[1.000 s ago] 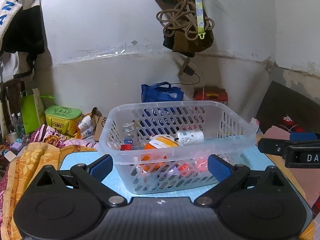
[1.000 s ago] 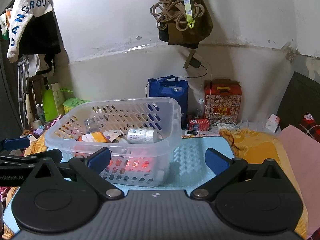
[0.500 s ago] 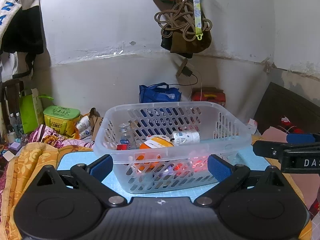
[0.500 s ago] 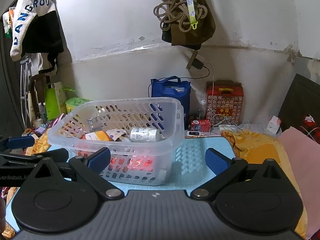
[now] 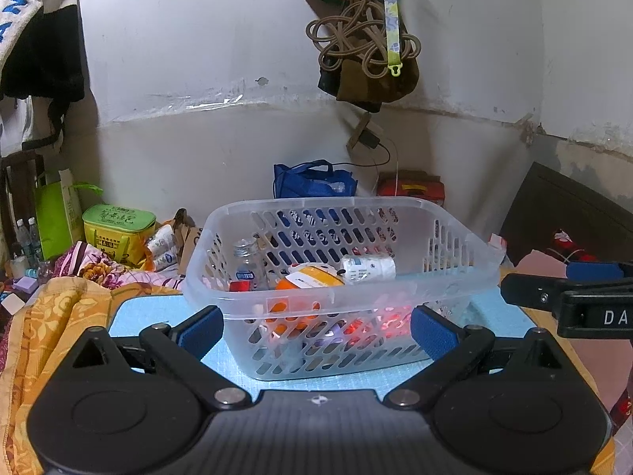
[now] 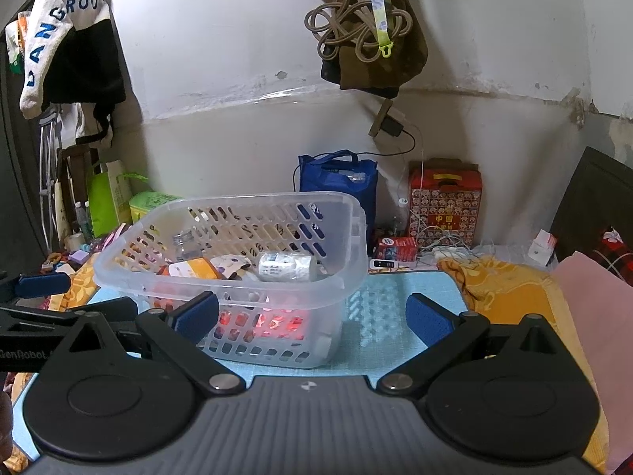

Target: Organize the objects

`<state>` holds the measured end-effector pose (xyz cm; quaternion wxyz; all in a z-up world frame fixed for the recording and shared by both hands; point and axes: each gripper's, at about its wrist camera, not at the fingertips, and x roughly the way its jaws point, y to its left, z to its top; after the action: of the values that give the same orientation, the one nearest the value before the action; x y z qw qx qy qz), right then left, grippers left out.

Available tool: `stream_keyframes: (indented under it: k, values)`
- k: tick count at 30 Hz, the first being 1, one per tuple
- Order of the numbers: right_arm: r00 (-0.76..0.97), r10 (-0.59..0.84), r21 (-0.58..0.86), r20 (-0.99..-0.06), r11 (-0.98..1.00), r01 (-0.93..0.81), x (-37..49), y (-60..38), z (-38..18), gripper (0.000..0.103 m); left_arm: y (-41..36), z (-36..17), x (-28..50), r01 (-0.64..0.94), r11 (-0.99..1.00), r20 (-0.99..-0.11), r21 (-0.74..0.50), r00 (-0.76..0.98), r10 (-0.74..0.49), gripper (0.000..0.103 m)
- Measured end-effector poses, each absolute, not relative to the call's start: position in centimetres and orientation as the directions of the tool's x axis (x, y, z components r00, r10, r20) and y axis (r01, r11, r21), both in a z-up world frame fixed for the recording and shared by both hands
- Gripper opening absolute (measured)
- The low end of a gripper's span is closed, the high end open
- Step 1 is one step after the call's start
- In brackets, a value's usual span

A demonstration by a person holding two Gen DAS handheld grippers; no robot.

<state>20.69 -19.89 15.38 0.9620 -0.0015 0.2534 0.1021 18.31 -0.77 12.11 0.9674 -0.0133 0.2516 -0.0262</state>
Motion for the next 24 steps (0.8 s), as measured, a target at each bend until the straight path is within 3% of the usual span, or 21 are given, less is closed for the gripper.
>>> stream_keyframes:
  k: [24]
  values:
    - [0.85, 0.201, 0.053, -0.488, 0.978, -0.201, 20.6, -19.93, 14.91, 0.103, -0.86, 11.22, 18.82, 0.043, 0.998, -0.501, -0.042, 0.863, -0.058, 0.102]
